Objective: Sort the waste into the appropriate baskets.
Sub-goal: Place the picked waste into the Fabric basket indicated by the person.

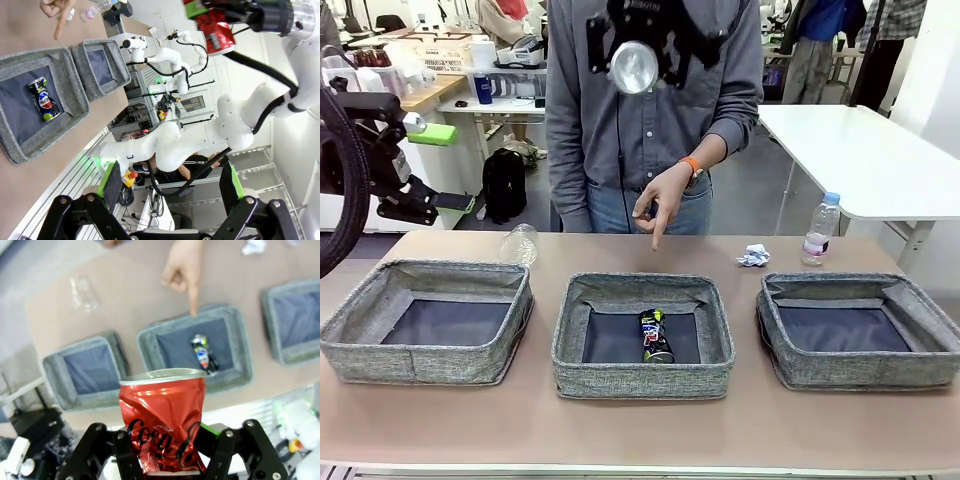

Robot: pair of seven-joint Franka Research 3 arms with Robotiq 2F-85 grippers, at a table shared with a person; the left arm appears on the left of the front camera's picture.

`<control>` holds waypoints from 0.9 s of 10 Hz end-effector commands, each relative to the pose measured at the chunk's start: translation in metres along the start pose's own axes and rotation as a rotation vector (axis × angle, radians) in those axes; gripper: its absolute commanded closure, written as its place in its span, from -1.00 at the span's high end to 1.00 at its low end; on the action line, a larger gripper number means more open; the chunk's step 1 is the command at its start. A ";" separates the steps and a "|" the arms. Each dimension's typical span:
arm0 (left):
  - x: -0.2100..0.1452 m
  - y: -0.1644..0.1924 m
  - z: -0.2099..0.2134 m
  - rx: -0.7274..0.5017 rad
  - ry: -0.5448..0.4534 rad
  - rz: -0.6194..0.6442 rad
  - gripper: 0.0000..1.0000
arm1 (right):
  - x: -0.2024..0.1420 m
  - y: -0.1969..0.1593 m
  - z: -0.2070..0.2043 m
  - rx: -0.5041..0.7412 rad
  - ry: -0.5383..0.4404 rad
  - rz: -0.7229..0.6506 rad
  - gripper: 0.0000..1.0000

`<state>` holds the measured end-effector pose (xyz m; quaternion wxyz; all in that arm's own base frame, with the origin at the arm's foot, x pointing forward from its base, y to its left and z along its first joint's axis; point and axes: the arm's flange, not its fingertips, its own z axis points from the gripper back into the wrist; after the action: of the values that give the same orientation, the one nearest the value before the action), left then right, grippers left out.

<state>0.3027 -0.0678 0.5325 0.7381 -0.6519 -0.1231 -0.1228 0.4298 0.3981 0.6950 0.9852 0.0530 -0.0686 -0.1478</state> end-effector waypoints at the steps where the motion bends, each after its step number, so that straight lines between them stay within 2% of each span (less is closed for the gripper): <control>1: -0.001 -0.002 -0.003 -0.025 -0.009 -0.019 1.00 | -0.033 -0.040 -0.061 0.075 0.001 0.061 -0.89; 4: -0.001 -0.002 -0.003 -0.025 -0.009 -0.019 1.00 | -0.046 -0.044 -0.134 0.085 0.062 0.139 -0.89; 5: -0.001 -0.002 -0.003 -0.025 -0.009 -0.019 1.00 | -0.041 -0.042 -0.162 -0.018 0.007 0.116 -0.89; 6: -0.001 -0.002 -0.003 -0.025 -0.009 -0.019 1.00 | -0.040 -0.039 -0.186 0.049 0.040 0.177 -0.89; 8: -0.001 -0.002 -0.003 -0.025 -0.009 -0.019 1.00 | -0.029 -0.047 -0.233 0.131 0.011 0.199 -0.89; 9: -0.001 -0.002 -0.003 -0.025 -0.009 -0.019 1.00 | -0.027 -0.050 -0.249 0.142 0.040 0.211 -0.89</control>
<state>0.3027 -0.0678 0.5326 0.7380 -0.6520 -0.1231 -0.1228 0.4273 0.3903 0.4507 0.9921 0.0913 -0.0631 -0.0579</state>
